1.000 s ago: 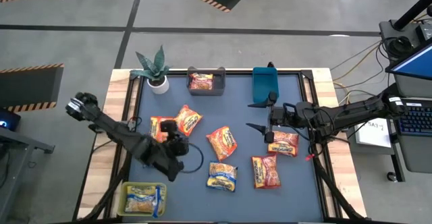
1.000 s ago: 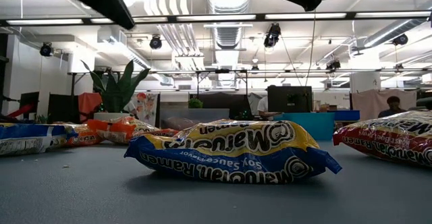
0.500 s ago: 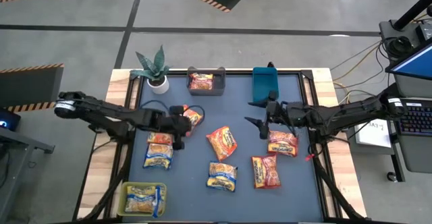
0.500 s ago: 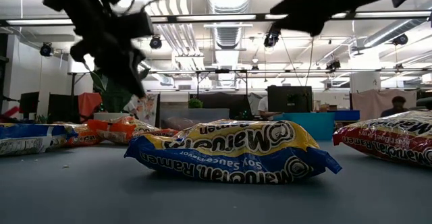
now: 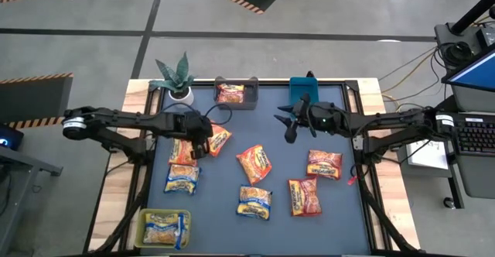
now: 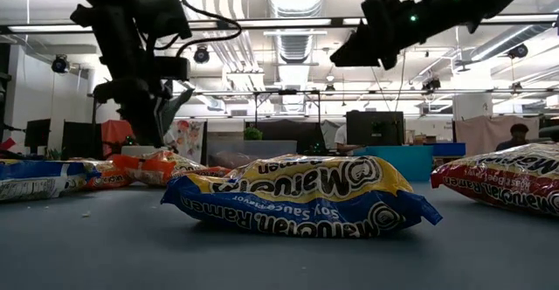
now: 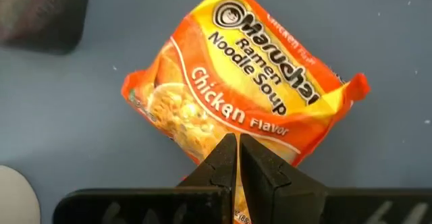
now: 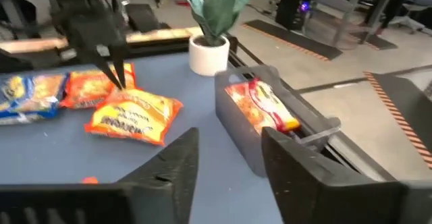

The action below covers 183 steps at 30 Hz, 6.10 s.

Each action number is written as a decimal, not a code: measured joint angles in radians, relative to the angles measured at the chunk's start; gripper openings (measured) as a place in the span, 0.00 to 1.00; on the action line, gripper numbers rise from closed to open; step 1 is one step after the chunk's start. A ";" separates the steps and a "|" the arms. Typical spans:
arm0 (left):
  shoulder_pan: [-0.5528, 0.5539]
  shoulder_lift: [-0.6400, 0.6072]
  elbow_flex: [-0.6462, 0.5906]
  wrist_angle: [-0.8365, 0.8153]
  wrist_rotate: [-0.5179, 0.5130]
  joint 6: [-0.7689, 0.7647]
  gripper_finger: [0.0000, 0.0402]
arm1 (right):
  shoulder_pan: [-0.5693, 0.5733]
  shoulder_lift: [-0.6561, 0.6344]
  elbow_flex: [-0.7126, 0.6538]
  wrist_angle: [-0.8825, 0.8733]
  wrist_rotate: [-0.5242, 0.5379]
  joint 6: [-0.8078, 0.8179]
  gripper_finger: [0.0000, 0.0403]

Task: Sort Maruchan noodles
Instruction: Put the middle orange noodle pack into the blue bin

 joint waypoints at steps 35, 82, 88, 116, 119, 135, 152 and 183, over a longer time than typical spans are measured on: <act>0.005 0.011 -0.025 0.259 -0.023 0.196 0.00 | 0.022 0.344 0.197 -0.043 -0.033 0.368 0.06; 0.055 0.106 -0.309 0.673 0.139 0.160 0.00 | -0.040 0.794 0.648 -0.258 -0.240 0.604 0.72; 0.055 0.139 -0.309 0.704 0.140 0.160 0.00 | -0.044 0.890 0.665 -0.154 -0.259 0.622 0.79; 0.055 0.119 -0.311 0.701 0.140 0.164 0.00 | -0.079 1.021 0.741 0.047 -0.410 0.567 0.27; 0.055 0.081 -0.314 0.665 0.129 0.164 0.00 | -0.079 1.019 0.741 0.044 -0.420 0.551 0.21; 0.055 -0.359 -0.313 0.625 0.154 0.194 0.00 | -0.081 0.824 0.728 -0.118 -0.414 0.324 0.15; 0.056 -0.467 -0.313 1.114 0.288 0.202 0.00 | -0.061 0.263 0.185 0.196 -0.385 0.035 0.15; 0.057 0.068 -0.242 1.504 0.522 -0.037 0.77 | 0.099 0.192 -0.074 0.560 -0.309 -0.351 0.14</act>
